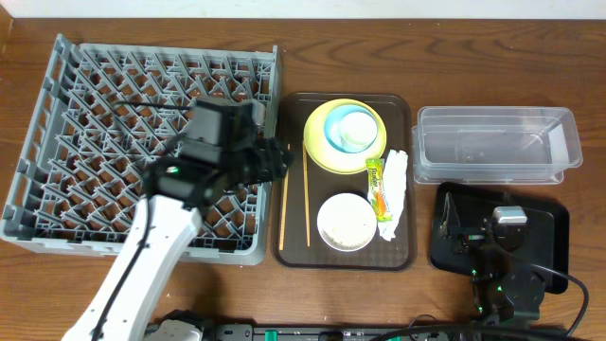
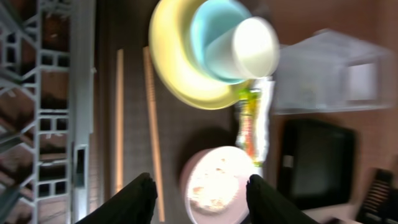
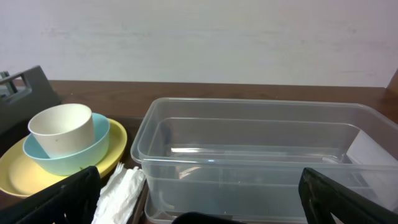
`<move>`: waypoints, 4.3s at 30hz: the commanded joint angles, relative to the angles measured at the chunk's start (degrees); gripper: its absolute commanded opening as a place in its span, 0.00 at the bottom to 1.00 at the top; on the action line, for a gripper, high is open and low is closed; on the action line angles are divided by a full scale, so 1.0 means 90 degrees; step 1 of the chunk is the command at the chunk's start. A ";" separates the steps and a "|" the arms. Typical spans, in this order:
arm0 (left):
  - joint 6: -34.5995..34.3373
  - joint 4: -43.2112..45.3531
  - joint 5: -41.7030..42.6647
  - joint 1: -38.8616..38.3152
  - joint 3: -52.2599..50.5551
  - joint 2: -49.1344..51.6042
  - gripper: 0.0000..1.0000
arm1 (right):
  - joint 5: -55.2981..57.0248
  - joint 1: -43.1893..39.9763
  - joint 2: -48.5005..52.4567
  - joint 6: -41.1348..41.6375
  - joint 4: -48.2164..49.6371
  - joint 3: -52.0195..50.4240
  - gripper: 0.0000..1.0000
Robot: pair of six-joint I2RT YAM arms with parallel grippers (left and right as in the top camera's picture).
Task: Sort waste into correct bins and load items into the dishwasher
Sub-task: 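Reach the left gripper to the first wooden chopstick on the tray and grasp it, then carry the chopstick left and lower it into the dish rack, then reach the left gripper back to the second chopstick and grasp it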
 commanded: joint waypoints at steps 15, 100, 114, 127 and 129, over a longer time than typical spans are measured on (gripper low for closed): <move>-0.0362 0.0452 -0.1523 -0.1406 0.0051 0.1620 0.47 | -0.0029 0.0095 -0.0032 0.0085 -0.0027 -0.0007 0.99; 0.1234 -0.0066 -0.2749 0.0170 0.0092 0.0976 0.08 | -0.0029 0.0095 -0.0032 0.0085 -0.0027 -0.0007 0.99; 0.1229 0.0214 -0.2708 0.0170 0.0092 0.1535 0.30 | -0.0029 0.0095 -0.0032 0.0085 -0.0027 -0.0007 0.99; 0.1178 0.0136 -0.2395 0.0090 0.0231 0.0848 0.28 | -0.0029 0.0095 -0.0032 0.0085 -0.0027 -0.0007 0.99; 0.1141 0.0036 -0.2123 -0.0024 0.0231 0.0617 0.23 | -0.0029 0.0095 -0.0032 0.0085 -0.0027 -0.0007 0.99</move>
